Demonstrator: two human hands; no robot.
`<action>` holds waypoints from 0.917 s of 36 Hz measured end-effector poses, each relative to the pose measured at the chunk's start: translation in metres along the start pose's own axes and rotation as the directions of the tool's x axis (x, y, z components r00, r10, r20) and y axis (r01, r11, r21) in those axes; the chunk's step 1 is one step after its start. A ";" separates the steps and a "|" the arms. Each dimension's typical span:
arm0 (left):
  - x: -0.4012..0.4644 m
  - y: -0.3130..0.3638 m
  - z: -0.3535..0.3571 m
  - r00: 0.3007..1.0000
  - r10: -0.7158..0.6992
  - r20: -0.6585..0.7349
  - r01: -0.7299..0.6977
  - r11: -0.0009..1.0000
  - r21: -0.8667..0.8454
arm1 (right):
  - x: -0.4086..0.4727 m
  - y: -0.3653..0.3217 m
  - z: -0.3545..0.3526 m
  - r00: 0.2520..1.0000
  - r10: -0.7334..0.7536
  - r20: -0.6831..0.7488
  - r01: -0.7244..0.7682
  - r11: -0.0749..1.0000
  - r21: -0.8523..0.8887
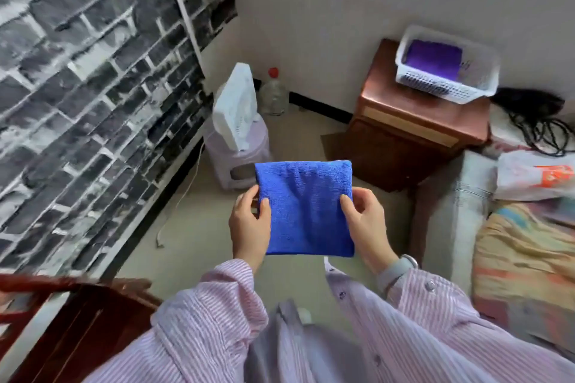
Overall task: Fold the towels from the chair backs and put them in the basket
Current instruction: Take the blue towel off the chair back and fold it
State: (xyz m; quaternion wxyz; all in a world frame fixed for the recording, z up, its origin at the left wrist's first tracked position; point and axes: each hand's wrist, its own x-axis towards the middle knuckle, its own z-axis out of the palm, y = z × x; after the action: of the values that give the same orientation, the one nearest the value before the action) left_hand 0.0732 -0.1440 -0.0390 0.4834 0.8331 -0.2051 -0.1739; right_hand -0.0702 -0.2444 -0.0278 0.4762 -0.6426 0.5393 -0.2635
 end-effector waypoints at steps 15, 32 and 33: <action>0.162 0.144 0.222 0.930 0.188 0.315 -0.189 0.982 -0.027 | 0.229 0.001 -0.111 0.945 0.112 -0.306 -0.072 0.988 0.138; 0.312 0.274 0.474 0.839 0.071 0.540 -0.056 0.997 -0.043 | 0.504 0.008 -0.209 0.855 0.254 -0.453 -0.177 0.963 0.205; 0.316 0.276 0.488 0.841 0.061 0.537 -0.047 0.998 -0.039 | 0.517 0.012 -0.214 0.856 0.252 -0.452 -0.171 0.962 0.212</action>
State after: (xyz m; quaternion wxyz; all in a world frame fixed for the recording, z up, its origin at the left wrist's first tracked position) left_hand 0.0577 -0.7874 -0.0560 0.4212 0.7388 -0.3538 -0.3893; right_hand -0.1132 -0.8023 -0.0415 0.4067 -0.4535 0.6835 -0.4021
